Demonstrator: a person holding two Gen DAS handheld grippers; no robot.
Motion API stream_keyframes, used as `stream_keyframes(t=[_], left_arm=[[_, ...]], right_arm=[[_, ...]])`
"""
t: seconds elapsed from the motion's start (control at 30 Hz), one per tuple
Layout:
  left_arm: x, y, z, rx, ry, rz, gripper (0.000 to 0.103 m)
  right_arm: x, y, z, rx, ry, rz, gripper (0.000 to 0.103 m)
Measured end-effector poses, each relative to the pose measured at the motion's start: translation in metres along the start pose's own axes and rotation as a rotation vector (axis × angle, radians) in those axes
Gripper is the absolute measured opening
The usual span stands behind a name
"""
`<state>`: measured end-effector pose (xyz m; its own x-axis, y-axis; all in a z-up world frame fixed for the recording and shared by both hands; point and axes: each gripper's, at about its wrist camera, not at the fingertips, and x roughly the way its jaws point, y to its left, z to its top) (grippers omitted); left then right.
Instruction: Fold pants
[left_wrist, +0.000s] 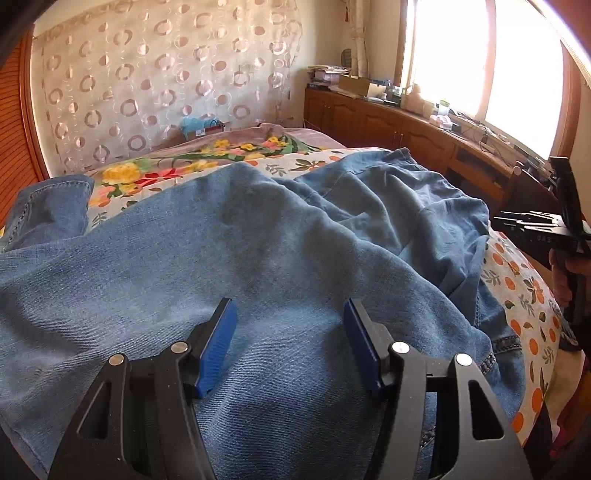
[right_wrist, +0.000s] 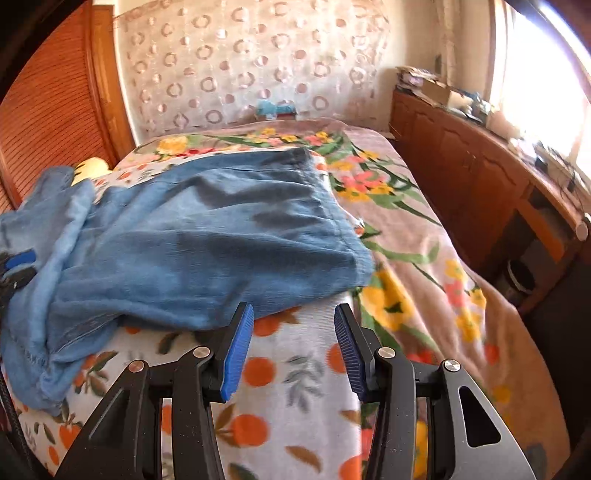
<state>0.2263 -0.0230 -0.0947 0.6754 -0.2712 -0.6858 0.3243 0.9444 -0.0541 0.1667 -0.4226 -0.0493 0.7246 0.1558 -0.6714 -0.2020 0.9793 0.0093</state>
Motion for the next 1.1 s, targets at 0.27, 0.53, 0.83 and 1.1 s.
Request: stream_keyframes(t=[0.27,0.53,0.83,1.1], left_arm=[[-0.002,0.003,-0.001,-0.018,-0.018,0.022,0.061],[-0.011,0.017,-0.004,-0.087,-0.068,0.009,0.061],[-0.007,0.017,-0.003,-0.084,-0.064,0.014,0.061],[-0.006,0.016,-0.003,-0.083,-0.061,0.019,0.061]], right_arm=[[0.017,-0.010,0.022,0.075,0.017,-0.017,0.047],[0.030,-0.015,0.032,0.108,0.037,-0.014,0.031],[-0.020,-0.031,0.030,0.126,-0.110,-0.021,0.013],[-0.003,-0.031,0.015,0.134,-0.018,-0.024,0.013]])
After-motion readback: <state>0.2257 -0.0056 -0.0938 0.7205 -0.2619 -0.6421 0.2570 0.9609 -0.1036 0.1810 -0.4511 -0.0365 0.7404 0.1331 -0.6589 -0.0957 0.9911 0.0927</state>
